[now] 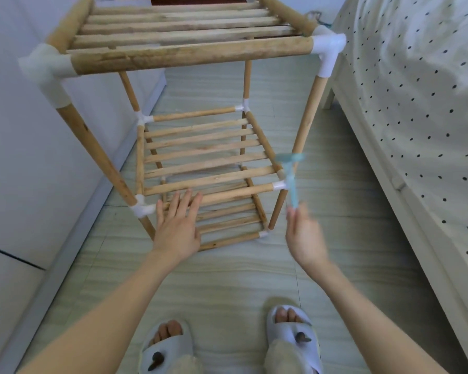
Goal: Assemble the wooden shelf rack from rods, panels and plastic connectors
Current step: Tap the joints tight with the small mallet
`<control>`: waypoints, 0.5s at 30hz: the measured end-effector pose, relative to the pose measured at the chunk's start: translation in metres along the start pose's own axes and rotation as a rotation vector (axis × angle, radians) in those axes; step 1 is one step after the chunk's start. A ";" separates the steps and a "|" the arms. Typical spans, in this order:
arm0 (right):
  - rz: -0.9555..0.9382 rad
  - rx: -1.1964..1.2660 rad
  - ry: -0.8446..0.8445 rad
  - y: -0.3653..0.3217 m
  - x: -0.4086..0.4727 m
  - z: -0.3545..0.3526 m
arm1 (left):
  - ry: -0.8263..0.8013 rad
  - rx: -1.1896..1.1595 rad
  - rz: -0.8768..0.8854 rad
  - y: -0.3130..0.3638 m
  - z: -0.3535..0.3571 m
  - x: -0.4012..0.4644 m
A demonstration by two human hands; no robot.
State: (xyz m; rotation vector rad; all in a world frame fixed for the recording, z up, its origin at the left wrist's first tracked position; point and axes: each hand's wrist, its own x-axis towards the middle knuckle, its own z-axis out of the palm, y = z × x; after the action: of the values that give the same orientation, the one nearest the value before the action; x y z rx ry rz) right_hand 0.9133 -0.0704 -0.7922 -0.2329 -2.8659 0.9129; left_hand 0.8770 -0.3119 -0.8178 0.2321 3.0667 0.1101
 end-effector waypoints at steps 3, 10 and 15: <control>0.111 -0.196 -0.322 0.024 -0.007 0.015 | -0.026 -0.023 -0.003 0.000 -0.004 0.001; 0.051 0.212 0.263 0.050 -0.024 -0.010 | -0.034 -0.014 -0.019 0.002 -0.004 0.000; 0.632 1.172 0.614 0.044 0.011 -0.005 | -0.019 0.015 -0.026 0.005 -0.002 0.001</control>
State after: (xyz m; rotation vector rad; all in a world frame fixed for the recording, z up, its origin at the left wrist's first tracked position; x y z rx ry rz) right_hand 0.9078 -0.0300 -0.8132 -1.0316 -1.3595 1.9657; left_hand 0.8763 -0.3067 -0.8159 0.1924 3.0517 0.0825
